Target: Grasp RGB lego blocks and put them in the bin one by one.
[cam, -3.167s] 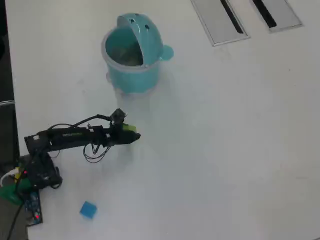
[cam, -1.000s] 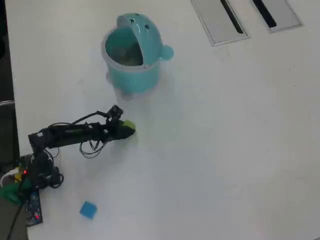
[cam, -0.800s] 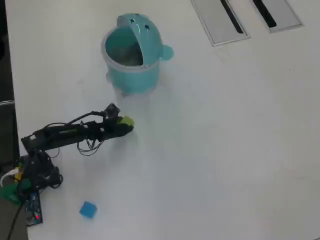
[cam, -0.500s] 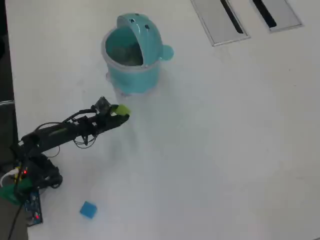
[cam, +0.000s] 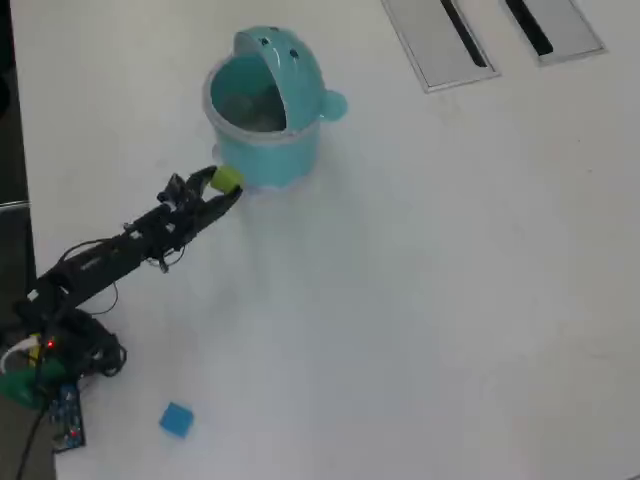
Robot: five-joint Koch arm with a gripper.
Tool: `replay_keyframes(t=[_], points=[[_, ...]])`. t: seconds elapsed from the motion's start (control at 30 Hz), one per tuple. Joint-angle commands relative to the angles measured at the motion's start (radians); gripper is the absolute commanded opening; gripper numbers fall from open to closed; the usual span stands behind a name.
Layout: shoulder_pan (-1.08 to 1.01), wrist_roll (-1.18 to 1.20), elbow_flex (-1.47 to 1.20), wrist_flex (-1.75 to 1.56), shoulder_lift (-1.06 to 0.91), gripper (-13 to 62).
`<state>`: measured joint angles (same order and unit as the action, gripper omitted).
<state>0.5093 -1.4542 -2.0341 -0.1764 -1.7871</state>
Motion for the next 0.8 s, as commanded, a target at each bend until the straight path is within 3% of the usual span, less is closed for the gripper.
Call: replay_keyframes(t=[0.0,0.3,0.77], points=[[0.012,0.018,0.11,-0.094,-0.037,17.2],[0.051,0.072,0.353,-0.046,0.021,17.1],[0.219,0.064,0.687,-0.011,0.279,14.9]])
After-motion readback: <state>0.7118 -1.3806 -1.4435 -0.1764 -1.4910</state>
